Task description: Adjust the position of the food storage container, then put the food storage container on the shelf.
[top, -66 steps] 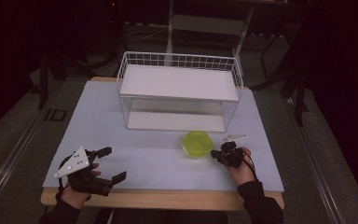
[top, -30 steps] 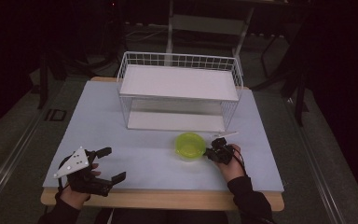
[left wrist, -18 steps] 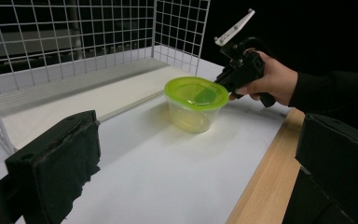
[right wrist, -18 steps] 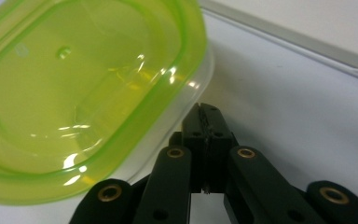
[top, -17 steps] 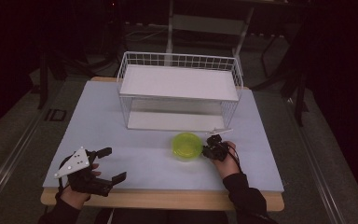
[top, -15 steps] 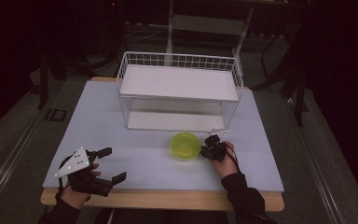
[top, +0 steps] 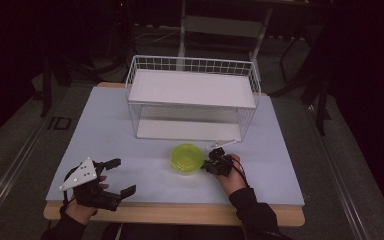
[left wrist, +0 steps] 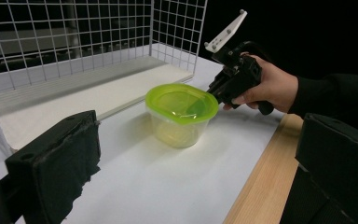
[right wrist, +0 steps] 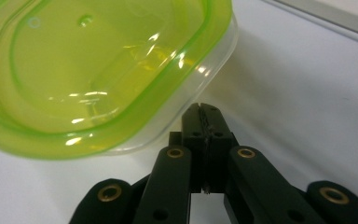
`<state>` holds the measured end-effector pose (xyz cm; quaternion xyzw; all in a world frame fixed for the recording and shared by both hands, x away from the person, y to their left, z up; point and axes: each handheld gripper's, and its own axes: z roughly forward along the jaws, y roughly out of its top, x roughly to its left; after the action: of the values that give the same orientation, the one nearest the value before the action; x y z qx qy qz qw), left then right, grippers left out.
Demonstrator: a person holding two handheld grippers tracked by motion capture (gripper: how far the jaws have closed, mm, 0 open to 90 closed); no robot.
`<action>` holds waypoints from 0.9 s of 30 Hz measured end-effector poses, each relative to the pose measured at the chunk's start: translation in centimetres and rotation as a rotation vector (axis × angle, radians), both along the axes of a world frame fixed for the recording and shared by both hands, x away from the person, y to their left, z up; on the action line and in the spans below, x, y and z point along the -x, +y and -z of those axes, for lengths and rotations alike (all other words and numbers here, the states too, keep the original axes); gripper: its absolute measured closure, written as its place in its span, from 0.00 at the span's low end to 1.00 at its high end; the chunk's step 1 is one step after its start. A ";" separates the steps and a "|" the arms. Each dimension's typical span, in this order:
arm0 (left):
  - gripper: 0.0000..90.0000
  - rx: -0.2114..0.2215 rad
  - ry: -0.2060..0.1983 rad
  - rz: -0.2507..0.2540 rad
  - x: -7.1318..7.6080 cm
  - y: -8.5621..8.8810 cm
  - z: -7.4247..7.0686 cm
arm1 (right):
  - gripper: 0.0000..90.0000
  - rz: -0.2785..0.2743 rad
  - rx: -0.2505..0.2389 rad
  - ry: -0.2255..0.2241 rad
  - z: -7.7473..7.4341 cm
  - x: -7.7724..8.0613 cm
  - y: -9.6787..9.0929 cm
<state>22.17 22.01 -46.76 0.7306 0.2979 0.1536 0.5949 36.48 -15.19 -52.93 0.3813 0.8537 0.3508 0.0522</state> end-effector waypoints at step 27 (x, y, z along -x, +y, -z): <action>0.01 0.031 -0.014 0.032 -0.2 -0.3 0.0 | 0.44 0.033 -0.020 -0.147 -4.7 3.8 -3.8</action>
<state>22.34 21.74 -46.79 0.7249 0.2842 0.1444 0.6107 32.64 -18.94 -48.23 0.3692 0.8375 0.3855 0.1167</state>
